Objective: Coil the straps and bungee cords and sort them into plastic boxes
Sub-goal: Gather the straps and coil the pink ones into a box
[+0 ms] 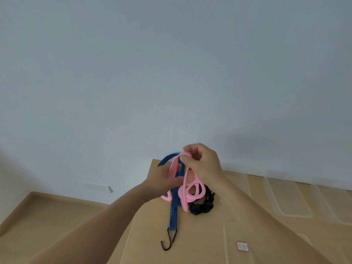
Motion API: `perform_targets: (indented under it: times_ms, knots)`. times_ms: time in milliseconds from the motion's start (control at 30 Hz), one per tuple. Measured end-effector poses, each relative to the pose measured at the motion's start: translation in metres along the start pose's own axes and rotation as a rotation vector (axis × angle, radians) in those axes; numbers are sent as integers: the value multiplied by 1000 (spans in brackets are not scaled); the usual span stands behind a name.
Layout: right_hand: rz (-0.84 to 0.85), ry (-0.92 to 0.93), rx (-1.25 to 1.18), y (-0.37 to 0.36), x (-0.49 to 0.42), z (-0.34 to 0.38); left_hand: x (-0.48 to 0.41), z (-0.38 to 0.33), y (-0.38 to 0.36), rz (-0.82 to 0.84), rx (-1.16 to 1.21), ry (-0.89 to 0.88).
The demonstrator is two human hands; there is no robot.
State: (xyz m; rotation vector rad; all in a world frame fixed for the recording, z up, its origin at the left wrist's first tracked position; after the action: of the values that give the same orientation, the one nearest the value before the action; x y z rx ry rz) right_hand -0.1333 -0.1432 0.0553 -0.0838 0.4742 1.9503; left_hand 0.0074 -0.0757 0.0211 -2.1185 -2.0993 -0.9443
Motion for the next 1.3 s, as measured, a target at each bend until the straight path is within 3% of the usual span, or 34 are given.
perform_targets:
  times_ms: [200, 400, 467, 567, 633, 667, 733, 800, 867, 1000, 1167, 1300]
  knots:
    - [-101, -104, -125, 10, 6, 5, 17, 5, 4, -36, 433, 101]
    - [75, -224, -299, -12, 26, 11, 29, -4, -2, -32, 534, 126]
    - [102, -258, -278, -21, 28, 14, 34, -6, -6, 30, 587, 137]
    - [74, -350, -283, -26, 29, 10, 42, -4, -11, 306, 754, 51]
    - [107, -418, -366, -27, 26, 1, 49, 5, -13, 391, 685, 41]
    - [115, -440, -310, -24, 22, -8, 50, 13, -15, 352, 603, 82]
    - [115, -404, 39, -16, 11, -38, 48, 35, -17, 183, 469, 196]
    - [126, -372, 435, -4, 5, -73, 47, 53, -19, 67, 443, 264]
    - [180, -460, 601, 1, 7, -111, 44, 63, -18, 12, 501, 302]
    - [230, -554, 703, -12, 9, -151, 38, 71, -11, -47, 581, 359]
    - [104, -591, 734, -21, 3, -153, 30, 69, -11, -48, 515, 349]
    - [50, -645, 592, -24, 0, -153, 25, 69, -12, -49, 541, 331]
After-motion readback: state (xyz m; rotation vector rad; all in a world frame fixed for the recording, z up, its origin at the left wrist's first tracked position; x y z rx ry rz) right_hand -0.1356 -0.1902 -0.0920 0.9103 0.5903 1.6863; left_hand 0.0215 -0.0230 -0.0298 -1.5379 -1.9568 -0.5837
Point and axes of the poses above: each hand's wrist, its own x-axis away from the middle knuckle, its own y-axis out of the back of the hand, z = x × y, the point moved 3 cm from there along -x, towards the middle knuckle, and after that the axes turned 12 degrees about y, right-handed, at the moved point
